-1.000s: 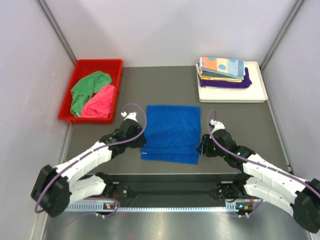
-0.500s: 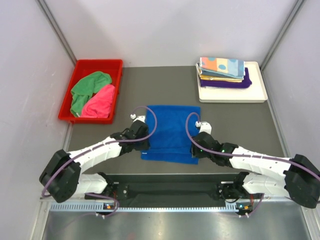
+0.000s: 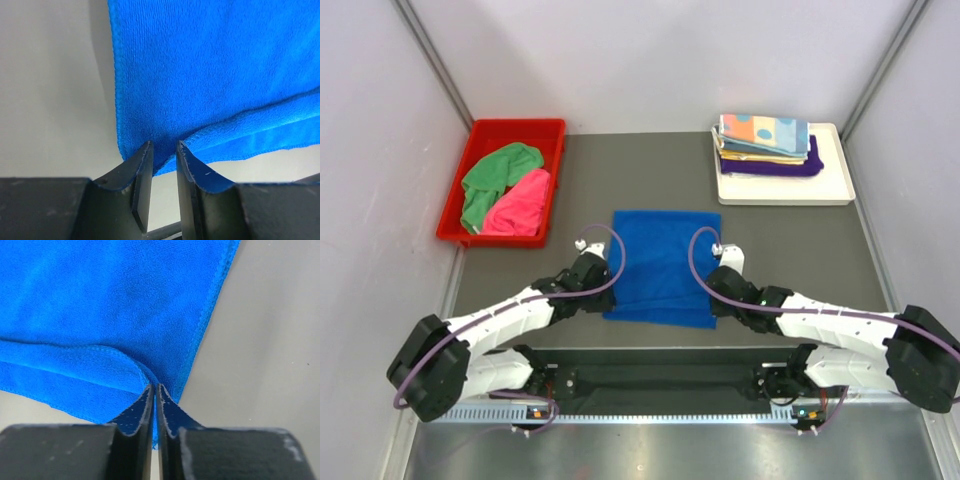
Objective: Fold and stack the towels
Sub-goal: Fold the towel
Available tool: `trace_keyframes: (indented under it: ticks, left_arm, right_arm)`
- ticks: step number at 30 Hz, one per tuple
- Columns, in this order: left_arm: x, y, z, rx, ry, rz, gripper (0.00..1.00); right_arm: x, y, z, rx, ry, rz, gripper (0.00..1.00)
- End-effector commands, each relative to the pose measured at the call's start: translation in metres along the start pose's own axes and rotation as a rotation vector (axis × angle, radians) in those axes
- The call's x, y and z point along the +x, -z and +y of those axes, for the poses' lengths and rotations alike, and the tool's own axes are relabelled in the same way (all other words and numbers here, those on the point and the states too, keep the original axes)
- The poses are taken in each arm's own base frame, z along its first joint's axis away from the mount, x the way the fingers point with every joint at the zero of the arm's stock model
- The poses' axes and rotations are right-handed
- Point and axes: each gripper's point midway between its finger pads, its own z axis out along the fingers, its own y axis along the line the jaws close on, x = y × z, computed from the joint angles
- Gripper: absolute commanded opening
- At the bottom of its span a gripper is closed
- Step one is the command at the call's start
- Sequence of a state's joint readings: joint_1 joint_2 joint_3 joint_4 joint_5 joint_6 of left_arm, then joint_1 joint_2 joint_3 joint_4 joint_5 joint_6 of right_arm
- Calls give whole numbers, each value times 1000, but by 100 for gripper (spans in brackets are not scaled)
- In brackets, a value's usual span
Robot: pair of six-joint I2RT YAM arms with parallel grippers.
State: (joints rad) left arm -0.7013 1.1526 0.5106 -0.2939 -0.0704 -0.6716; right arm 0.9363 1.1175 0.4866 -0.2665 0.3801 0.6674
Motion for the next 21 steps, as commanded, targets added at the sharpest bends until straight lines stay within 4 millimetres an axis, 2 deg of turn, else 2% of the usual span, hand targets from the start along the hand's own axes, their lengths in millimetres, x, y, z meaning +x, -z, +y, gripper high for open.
trace_keyframes:
  ticks: [1,5,15,21]
  left_arm:
    - [-2,2,-11,65,24,-22,30]
    - [2,3,-9,70,31,-21,30]
    - [12,5,-5,75,48,-7,29]
    - [21,5,-2,70,60,17,28]
  right_arm:
    - [-7,5,6,-8,-5,-28,3]
    - [-1,9,3,-19,-13,-23,0]
    - [9,29,2,-94,-61,-16,0]
    - [0,33,6,-101,-72,-38,11]
